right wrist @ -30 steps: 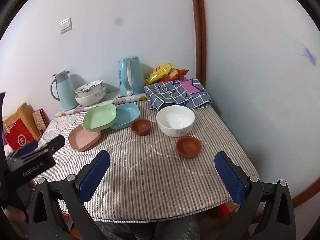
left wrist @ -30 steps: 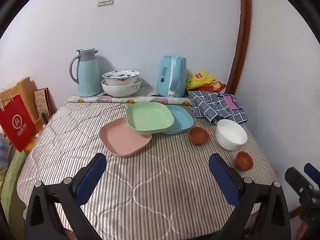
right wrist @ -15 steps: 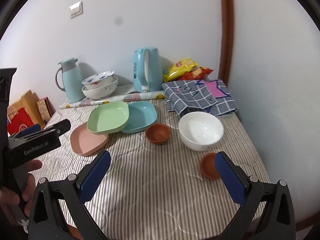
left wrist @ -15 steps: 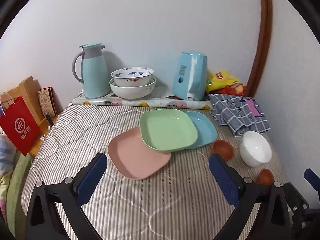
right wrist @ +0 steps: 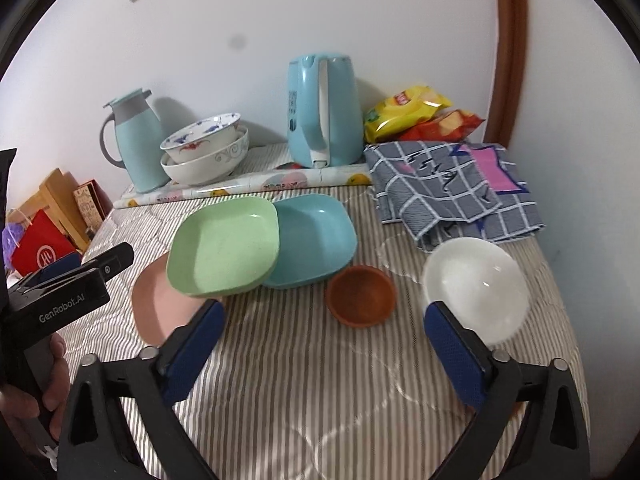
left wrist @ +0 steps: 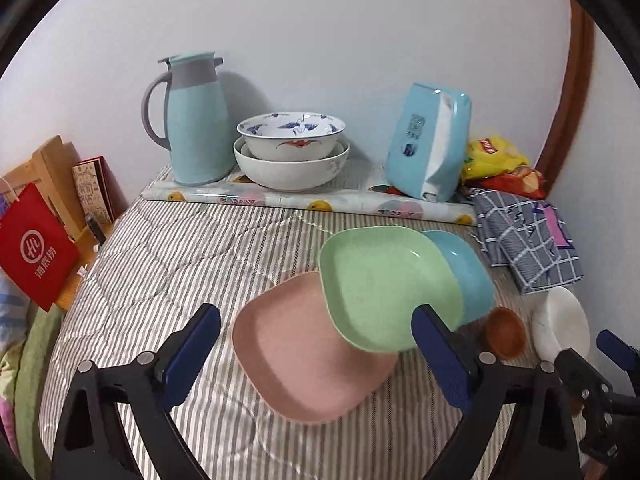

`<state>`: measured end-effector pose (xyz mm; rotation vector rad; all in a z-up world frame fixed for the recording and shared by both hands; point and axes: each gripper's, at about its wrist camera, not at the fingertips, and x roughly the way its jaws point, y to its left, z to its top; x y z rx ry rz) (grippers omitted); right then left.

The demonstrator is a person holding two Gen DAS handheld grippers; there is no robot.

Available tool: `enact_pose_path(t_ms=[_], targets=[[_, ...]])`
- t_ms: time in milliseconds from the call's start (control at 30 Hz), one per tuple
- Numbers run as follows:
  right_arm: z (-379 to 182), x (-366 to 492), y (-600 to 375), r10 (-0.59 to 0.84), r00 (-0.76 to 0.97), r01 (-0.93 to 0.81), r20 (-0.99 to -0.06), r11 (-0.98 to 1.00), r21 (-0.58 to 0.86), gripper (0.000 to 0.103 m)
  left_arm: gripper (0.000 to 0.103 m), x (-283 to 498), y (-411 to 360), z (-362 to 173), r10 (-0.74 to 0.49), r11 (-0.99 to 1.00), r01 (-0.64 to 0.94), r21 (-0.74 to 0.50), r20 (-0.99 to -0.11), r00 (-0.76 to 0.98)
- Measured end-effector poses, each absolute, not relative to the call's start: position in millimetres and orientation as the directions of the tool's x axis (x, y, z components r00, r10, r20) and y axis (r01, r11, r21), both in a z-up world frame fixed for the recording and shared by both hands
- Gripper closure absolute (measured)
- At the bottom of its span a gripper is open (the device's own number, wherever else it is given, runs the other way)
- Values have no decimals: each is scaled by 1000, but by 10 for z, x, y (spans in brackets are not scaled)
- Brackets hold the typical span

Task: Organize plates and bowls
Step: 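Reach the right tool to the green square plate and grasp its rim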

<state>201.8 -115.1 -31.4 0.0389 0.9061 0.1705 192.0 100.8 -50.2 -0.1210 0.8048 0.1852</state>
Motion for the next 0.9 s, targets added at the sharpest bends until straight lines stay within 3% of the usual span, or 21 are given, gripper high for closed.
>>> enact_pose_path(t_ms=[100, 267, 400, 467, 733, 900], targets=[[-433, 2199, -1054, 172, 571, -136, -802, 984, 114, 17, 12, 2112, 1083, -610, 108, 977, -209, -45, -741, 663], [-578, 2438, -961, 193, 548, -128, -814, 981, 146, 20, 19, 2392, 1135, -761, 98, 979, -198, -40, -763, 639], [-682, 2648, -893, 202, 530, -122, -824, 979, 162, 29, 21, 2568, 1162, -852, 88, 981, -187, -41, -769, 633], [-750, 2742, -842, 201, 520, -124, -830, 979, 160, 32, 29, 2663, 1175, -919, 66, 983, -174, -57, -775, 628], [-972, 2926, -689, 218, 481, -129, -849, 976, 178, 39, 34, 2952, 1219, -1147, 37, 984, -162, -76, -800, 598], [-1121, 2957, -608, 212, 455, -133, -865, 977, 169, 50, 53, 3038, 1219, -1289, -2, 983, -149, -108, -817, 577]])
